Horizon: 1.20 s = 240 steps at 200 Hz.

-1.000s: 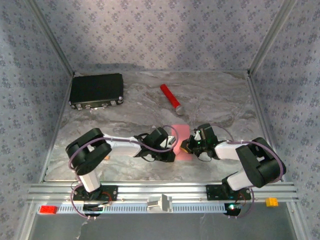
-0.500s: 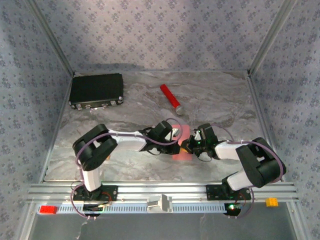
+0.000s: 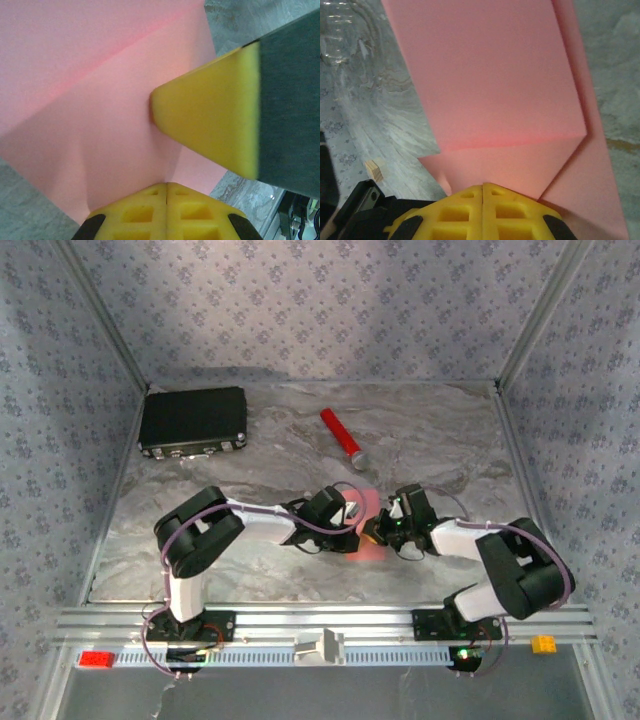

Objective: Fold a paper plane with a square sheet of paper (pick it up from the middle)
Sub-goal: Fold the triangle a second time at the center of the table.

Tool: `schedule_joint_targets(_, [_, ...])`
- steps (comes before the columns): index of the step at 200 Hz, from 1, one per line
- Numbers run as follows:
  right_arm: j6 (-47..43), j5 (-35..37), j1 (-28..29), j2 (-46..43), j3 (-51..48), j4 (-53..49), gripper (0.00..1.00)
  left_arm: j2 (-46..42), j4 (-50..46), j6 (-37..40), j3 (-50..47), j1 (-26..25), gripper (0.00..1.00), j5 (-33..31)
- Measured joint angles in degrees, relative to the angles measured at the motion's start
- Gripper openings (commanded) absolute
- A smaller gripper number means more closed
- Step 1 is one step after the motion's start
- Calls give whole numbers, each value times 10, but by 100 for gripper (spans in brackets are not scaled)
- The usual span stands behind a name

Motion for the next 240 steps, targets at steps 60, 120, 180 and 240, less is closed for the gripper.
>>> schedule_joint_targets(60, [-26,-3,2,1,12,-12,2,-3,10,-2,-7,-3,0,-9])
schedule_joint_targets(120, [-69,-35,-71,40,21,-29,2,-4,20,-6,-10,-3,0,-19])
schedule_joint_targets(180, [-105,-91,-173,78,43,-34,2,-4,22,-7,-11,-3,0,-19])
schedule_joint_targets(240, [-111,-81,-172,35,49,-54,4,-4,22,-7,-11,-3,0,-19])
